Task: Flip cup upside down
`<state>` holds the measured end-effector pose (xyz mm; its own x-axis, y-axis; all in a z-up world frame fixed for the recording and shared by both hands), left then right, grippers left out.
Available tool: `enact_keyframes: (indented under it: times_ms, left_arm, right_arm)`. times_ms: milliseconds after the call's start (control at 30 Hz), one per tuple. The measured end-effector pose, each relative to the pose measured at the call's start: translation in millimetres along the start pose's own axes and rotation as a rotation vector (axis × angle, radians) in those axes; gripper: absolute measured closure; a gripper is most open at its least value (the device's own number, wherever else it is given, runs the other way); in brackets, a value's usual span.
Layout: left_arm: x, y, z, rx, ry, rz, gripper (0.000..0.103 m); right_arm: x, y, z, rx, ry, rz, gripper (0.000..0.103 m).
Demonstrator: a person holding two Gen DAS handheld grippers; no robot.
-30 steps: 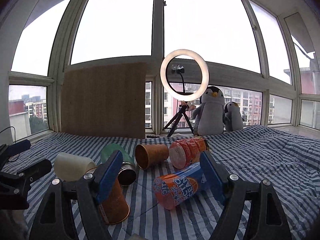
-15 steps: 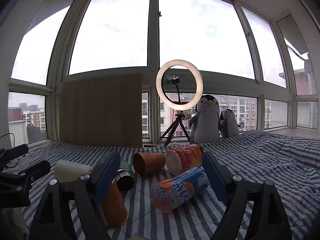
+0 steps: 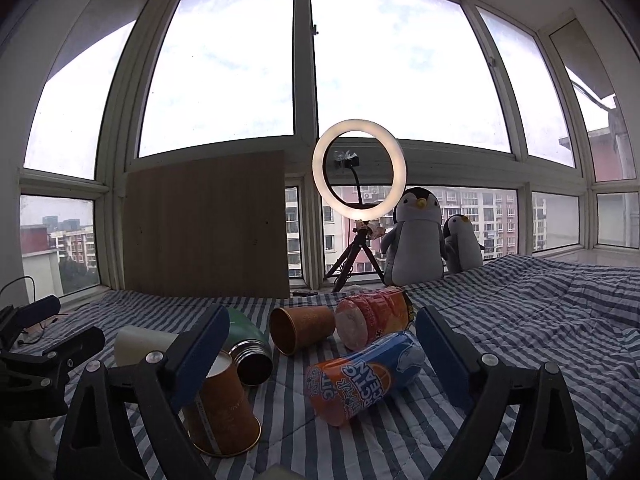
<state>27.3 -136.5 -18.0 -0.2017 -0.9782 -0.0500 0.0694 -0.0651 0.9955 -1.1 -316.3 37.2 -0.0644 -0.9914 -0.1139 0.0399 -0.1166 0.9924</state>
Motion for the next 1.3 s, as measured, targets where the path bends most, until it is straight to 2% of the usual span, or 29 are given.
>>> enact_keyframes:
  times_ms: [300,1300]
  left_arm:
    - [1.1,-1.6,-2.0,-0.008,-0.001,-0.002,0.0]
    - [0.1,-2.1,-2.6,-0.01,0.001,-0.002,0.0]
  right_arm:
    - [0.2,0.7,0.5,0.004,0.003,-0.005,0.002]
    - [-0.6,0.8,-1.4,-0.003,0.004,-0.008,0.002]
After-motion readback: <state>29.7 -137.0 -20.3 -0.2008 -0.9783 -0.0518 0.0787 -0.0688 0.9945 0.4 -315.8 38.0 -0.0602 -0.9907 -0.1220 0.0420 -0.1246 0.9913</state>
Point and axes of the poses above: each gripper's, at about its wrist camera, not at the fingertips, and z roughly against the way its jaws point, x to its right, y to its top, the point moved 8 cm from there along -z, roughly the way its jaws point, and after that the axes turned 5 degrees about x, right-handed, at the moved point
